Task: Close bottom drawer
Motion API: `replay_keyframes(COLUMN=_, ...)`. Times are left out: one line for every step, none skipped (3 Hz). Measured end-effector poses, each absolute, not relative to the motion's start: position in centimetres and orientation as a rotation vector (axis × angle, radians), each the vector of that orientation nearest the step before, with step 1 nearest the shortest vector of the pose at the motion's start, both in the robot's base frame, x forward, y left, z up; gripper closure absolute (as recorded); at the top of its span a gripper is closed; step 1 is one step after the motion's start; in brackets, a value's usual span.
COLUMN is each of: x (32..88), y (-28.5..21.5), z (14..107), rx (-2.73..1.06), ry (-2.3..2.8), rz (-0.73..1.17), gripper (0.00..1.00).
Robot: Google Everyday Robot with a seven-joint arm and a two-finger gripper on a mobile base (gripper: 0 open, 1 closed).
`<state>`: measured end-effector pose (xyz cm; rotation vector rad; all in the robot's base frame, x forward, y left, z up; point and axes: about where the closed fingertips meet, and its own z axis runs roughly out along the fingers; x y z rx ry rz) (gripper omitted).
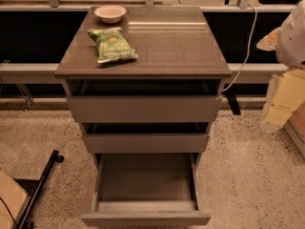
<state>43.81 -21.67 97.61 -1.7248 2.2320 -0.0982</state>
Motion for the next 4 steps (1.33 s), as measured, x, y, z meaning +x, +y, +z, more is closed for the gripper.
replay_keyframes(x=43.8, y=-21.7, z=97.6, rx=-1.725, ry=2.232, rz=-0.098, gripper=0.00)
replay_keyframes(x=43.8, y=-21.6, z=97.9, rx=-1.720, ry=2.225, rz=-0.107, gripper=0.18)
replay_keyframes(x=43.7, y=-21.6, z=96.3, rx=-1.741, ry=2.211, rz=-0.132, gripper=0.41)
replay_keyframes(x=44.2, y=-22.2, z=92.5, rx=-1.741, ry=2.228, rz=-0.145, gripper=0.63)
